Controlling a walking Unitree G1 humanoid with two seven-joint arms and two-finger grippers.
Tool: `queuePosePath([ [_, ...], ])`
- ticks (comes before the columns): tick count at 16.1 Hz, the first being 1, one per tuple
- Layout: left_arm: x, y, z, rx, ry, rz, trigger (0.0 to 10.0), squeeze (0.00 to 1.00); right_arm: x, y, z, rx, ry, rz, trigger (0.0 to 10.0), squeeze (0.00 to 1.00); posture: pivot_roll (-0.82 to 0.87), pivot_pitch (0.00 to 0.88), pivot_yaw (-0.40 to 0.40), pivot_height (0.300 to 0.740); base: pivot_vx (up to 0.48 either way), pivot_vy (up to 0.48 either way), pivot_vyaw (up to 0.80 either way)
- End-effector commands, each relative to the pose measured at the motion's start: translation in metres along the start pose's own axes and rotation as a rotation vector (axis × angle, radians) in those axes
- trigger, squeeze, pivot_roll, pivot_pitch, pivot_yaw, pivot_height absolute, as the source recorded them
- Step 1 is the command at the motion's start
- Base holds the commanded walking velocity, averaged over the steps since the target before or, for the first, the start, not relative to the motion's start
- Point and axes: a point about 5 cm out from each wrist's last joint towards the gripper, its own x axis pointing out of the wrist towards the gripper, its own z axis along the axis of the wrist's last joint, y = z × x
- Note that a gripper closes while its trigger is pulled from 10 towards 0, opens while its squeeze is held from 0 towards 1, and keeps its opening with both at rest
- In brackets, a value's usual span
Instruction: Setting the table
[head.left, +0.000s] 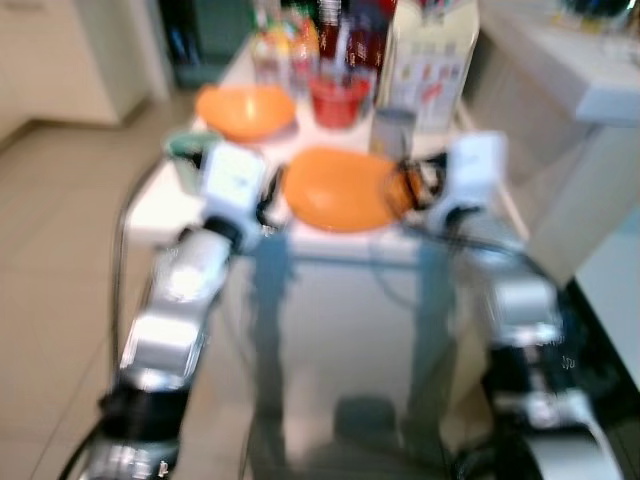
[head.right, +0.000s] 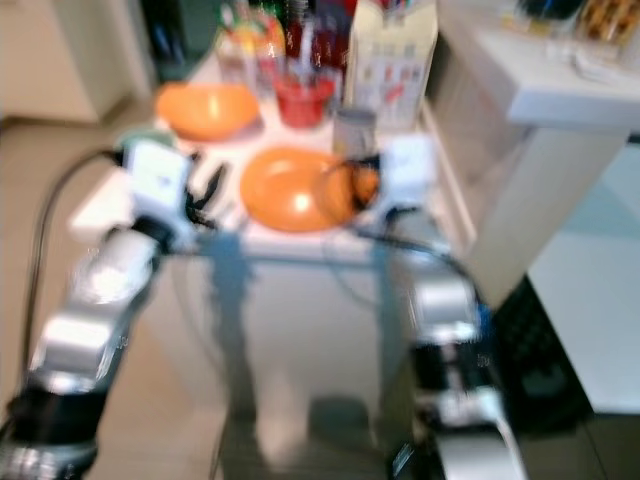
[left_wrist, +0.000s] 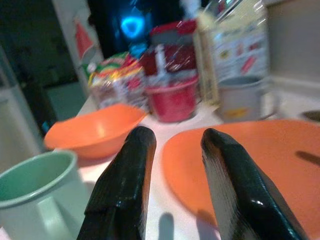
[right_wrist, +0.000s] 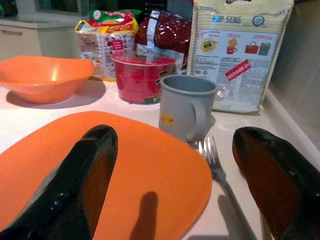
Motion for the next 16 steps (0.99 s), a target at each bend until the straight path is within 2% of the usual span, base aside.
queuePosePath([
  [1,0.003,-0.007,0.004,0.0,-0.01,-0.028,10.0,0.0,0.0,-0.013,0.004,-0.004,-0.011,-0.033,10.0,0.0,0.02,0.0,-0.028,0.74,0.405,0.0,0.0],
  [5,0.001,-0.004,0.005,0.016,-0.013,-0.035,10.0,0.0,0.005,-0.013,0.004,-0.009,-0.004,-0.064,10.0,0.0,0.04,0.0,-0.028,0.74,0.397,0.0,0.0],
  [7,0.0,-0.003,0.005,0.007,-0.012,-0.041,10.0,0.0,0.004,-0.013,0.003,0.002,-0.004,-0.057,10.0,0.0,0.03,0.0,-0.028,0.74,0.129,0.0,0.0],
  [8,0.0,-0.003,0.005,0.009,-0.012,-0.046,10.0,0.0,0.003,-0.013,0.003,0.027,-0.011,-0.047,10.0,1.0,0.04,0.0,-0.03,0.74,0.0,0.0,0.0],
  [9,-0.001,-0.005,0.007,0.011,-0.024,-0.059,10.0,0.0,0.003,-0.016,0.003,0.058,-0.011,-0.046,10.0,1.0,0.04,0.0,-0.03,0.74,0.0,0.0,0.0],
  [13,-0.002,-0.005,0.01,0.039,-0.037,-0.079,10.0,0.0,0.01,-0.017,0.004,0.069,-0.001,-0.042,10.0,1.0,0.04,0.0,-0.023,0.74,0.0,0.0,0.0],
  [15,-0.008,-0.012,0.01,0.031,-0.023,-0.199,10.0,0.0,0.024,-0.018,-0.001,0.07,0.076,-0.059,10.0,1.0,0.05,0.0,-0.018,0.74,0.0,0.0,0.0],
  [16,-0.009,-0.014,0.011,0.028,-0.023,-0.221,10.0,0.0,0.027,-0.019,-0.002,0.077,0.089,-0.069,10.0,1.0,0.05,0.0,-0.017,0.74,0.0,0.0,0.0],
])
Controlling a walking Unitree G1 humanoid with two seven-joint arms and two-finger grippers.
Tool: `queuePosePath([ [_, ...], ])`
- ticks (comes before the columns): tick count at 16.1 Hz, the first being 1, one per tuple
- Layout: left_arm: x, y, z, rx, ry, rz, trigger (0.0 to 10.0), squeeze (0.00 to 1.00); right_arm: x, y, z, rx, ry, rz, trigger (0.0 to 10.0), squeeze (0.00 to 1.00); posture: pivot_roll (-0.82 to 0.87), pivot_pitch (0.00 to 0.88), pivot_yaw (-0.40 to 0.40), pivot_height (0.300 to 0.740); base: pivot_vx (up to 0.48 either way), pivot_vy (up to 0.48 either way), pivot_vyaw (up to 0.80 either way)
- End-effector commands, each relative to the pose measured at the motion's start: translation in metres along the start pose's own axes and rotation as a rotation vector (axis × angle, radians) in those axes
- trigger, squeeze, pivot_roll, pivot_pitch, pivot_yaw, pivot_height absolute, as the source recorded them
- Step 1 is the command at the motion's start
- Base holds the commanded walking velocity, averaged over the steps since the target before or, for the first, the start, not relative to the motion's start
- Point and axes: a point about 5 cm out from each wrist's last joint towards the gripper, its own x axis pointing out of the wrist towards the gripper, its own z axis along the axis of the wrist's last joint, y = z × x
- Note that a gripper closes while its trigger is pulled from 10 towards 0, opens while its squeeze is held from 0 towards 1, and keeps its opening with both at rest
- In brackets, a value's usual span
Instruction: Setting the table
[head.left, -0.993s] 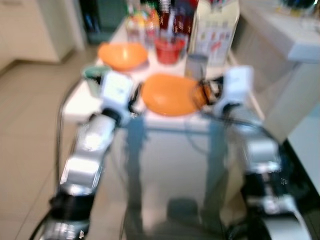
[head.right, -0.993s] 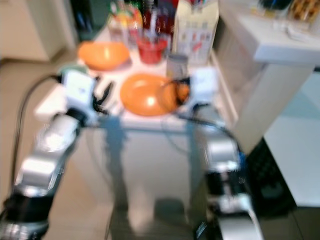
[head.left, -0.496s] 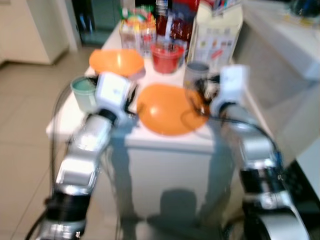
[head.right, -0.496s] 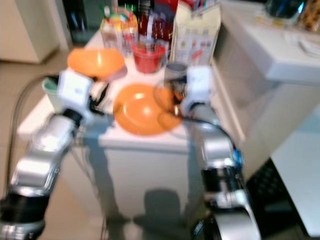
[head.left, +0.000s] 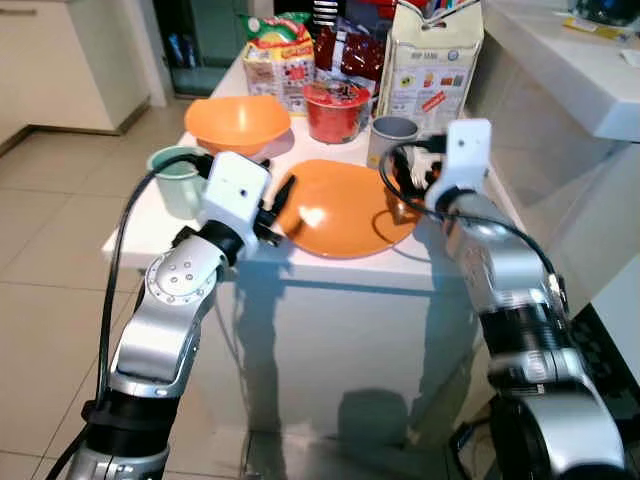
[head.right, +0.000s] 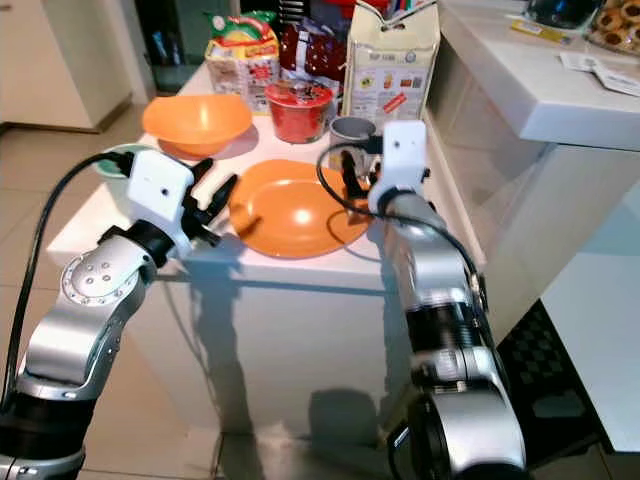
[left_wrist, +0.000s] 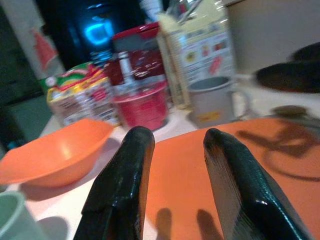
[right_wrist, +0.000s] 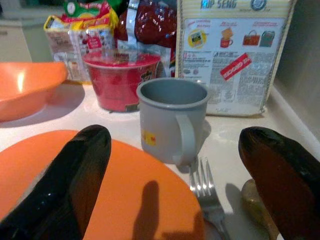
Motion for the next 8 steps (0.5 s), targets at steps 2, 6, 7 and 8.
queuePosePath([
  [2,-0.002,-0.013,0.006,-0.021,-0.007,-0.12,10.0,0.0,0.014,-0.016,0.002,-0.004,0.038,-0.067,10.0,0.0,0.05,0.007,-0.013,0.74,0.0,0.0,0.0],
  [6,-0.006,-0.017,0.008,-0.025,-0.005,-0.157,10.0,0.0,0.028,-0.016,0.012,-0.013,0.052,-0.031,10.0,0.0,0.07,0.021,-0.016,0.74,0.0,0.0,0.0],
  [7,-0.007,-0.016,0.009,-0.025,-0.001,-0.158,10.0,0.0,0.03,-0.015,0.012,-0.013,0.059,-0.013,10.0,0.0,0.07,0.024,-0.018,0.74,0.0,0.0,0.0],
  [8,-0.008,-0.015,0.009,-0.024,0.003,-0.159,10.0,0.0,0.031,-0.015,0.013,-0.032,0.063,-0.009,10.0,0.0,0.08,0.028,-0.019,0.74,0.0,0.0,0.0],
])
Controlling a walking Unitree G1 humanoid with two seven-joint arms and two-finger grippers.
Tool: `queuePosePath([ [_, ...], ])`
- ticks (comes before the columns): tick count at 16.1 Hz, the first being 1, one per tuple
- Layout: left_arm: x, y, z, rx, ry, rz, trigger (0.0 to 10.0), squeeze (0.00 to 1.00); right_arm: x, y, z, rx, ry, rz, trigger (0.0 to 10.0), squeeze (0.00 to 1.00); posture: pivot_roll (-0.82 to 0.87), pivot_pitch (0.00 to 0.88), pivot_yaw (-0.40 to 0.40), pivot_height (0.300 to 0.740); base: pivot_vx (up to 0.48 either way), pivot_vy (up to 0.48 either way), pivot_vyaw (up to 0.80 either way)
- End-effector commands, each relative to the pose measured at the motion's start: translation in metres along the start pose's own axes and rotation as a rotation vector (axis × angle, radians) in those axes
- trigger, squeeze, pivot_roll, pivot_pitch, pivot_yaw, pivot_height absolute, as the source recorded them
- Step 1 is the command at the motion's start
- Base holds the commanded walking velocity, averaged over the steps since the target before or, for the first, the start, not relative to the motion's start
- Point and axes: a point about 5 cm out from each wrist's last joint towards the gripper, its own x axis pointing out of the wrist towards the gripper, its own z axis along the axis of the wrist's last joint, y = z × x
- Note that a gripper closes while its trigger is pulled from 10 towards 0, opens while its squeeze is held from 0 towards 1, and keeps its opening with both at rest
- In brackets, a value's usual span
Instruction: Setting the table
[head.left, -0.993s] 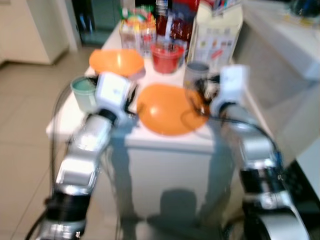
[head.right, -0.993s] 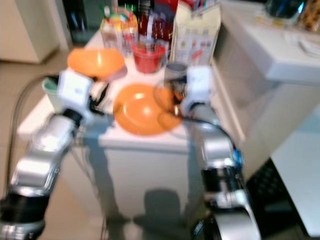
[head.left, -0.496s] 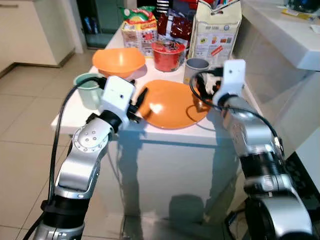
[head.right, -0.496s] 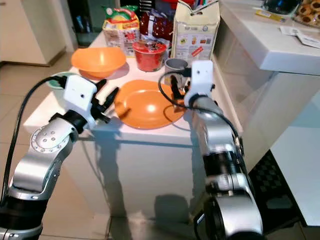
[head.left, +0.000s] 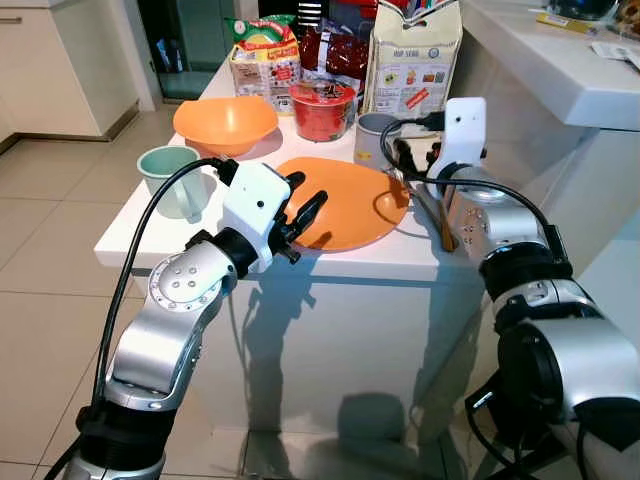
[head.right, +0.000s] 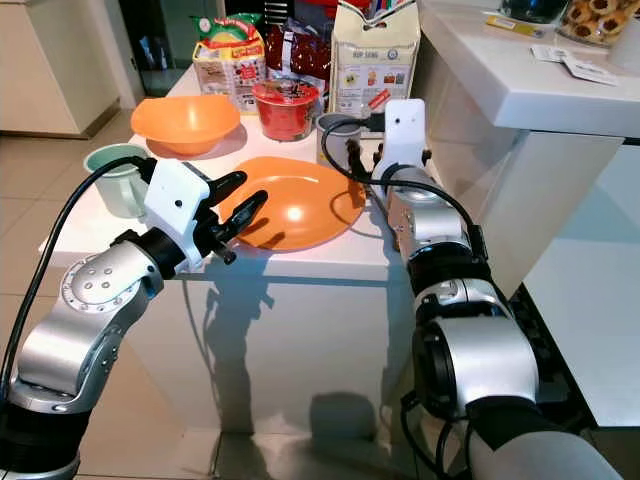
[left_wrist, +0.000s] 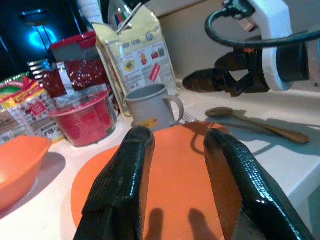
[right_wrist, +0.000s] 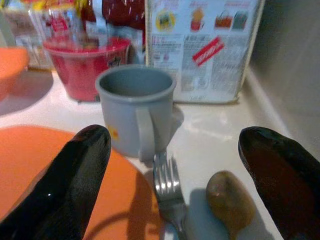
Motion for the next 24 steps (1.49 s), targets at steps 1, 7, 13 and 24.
queuePosePath([
  [1,-0.003,0.0,0.001,-0.001,0.006,-0.007,10.0,0.0,0.002,-0.002,0.01,-0.005,-0.026,0.009,10.0,0.0,0.08,0.033,-0.021,0.74,0.0,0.0,0.0],
  [7,-0.018,0.003,-0.001,0.005,0.049,0.013,10.0,0.0,0.006,0.002,0.018,0.003,-0.041,0.038,10.0,0.0,0.11,0.092,-0.036,0.74,0.0,0.0,0.0],
  [13,-0.027,-0.001,0.001,-0.003,0.075,-0.004,10.0,0.0,0.006,0.005,0.014,0.0,-0.022,0.057,2.2,0.0,0.11,0.135,-0.03,0.74,0.0,0.0,0.0],
  [24,-0.043,-0.004,0.003,0.002,0.116,-0.006,10.0,0.0,0.006,0.011,0.013,0.049,-0.073,0.085,0.0,0.0,0.15,0.159,-0.019,0.74,0.0,0.0,0.0],
])
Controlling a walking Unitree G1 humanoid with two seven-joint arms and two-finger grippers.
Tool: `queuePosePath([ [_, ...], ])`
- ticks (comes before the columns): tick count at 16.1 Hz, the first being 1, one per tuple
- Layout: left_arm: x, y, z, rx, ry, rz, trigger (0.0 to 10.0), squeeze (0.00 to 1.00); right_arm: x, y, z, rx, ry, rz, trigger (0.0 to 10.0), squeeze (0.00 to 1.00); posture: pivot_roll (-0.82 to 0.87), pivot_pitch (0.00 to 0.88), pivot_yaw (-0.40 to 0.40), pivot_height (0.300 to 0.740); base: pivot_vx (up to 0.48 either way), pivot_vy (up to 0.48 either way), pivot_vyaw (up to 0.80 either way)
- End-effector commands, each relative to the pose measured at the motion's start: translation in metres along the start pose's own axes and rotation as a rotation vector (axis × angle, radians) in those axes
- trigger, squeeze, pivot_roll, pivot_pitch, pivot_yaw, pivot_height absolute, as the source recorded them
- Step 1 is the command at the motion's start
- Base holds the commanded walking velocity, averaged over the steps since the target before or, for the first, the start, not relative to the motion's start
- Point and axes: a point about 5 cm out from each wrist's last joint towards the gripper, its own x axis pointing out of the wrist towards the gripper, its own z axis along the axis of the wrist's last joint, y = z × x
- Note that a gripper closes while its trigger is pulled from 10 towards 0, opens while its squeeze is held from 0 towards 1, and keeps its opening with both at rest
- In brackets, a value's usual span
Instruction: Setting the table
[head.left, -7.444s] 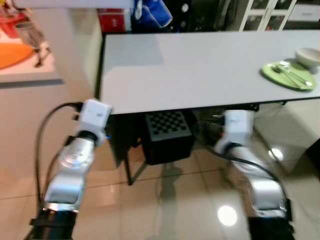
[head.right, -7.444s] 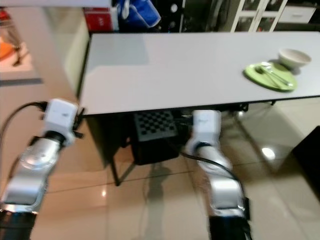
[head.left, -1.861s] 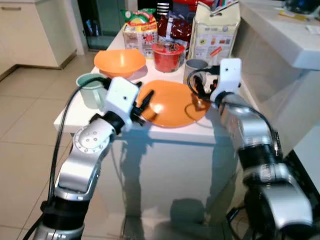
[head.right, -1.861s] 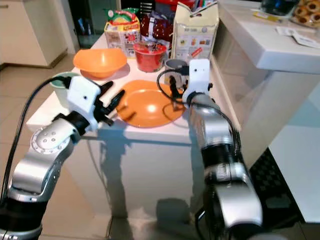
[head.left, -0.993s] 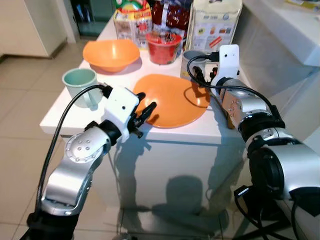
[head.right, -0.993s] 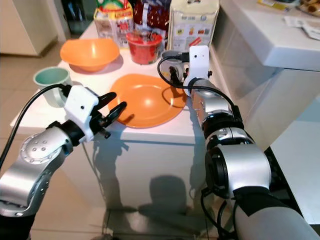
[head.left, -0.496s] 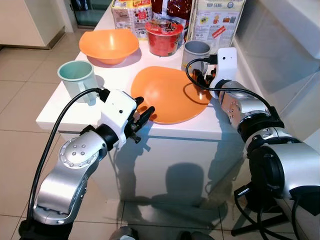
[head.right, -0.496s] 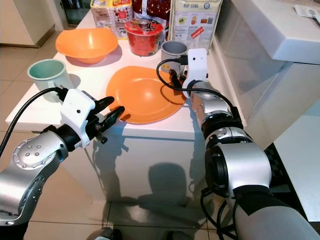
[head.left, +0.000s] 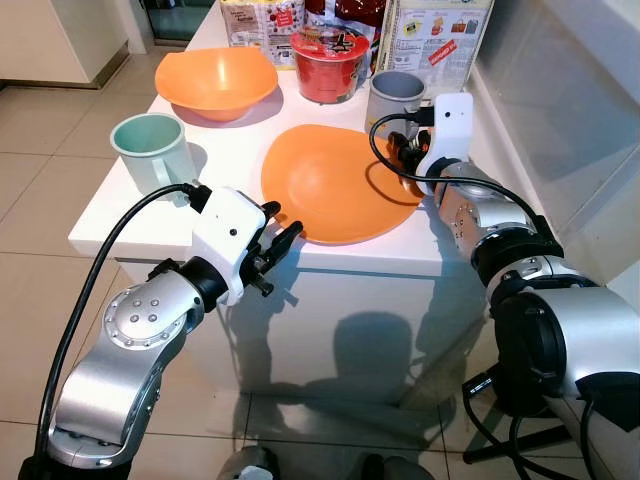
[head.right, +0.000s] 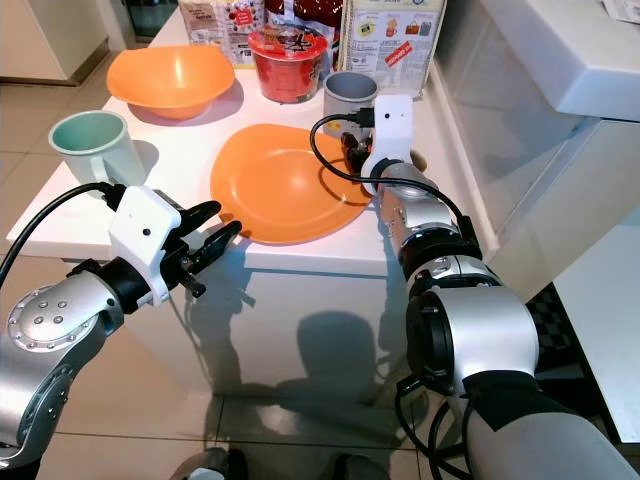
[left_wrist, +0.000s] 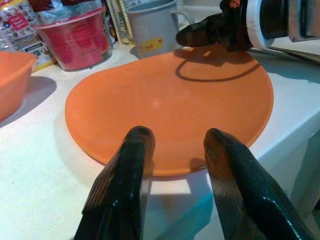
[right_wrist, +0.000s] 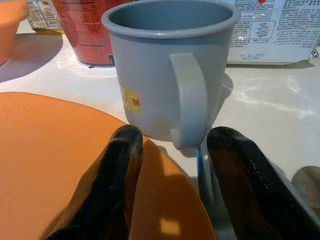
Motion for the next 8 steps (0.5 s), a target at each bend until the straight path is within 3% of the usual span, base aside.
queuePosePath([
  [1,-0.0039,-0.0011,0.0023,-0.002,-0.004,-0.012,10.0,0.0,0.0006,0.0,0.0042,0.017,-0.019,-0.002,0.0,0.0,0.15,0.159,-0.019,0.74,0.0,0.0,0.0],
  [8,-0.0078,-0.0006,0.0027,-0.007,0.005,-0.007,10.0,0.0,-0.0003,0.0008,0.0021,0.052,-0.054,0.003,0.0,0.0,0.17,0.139,-0.022,0.74,0.0,0.0,0.0],
])
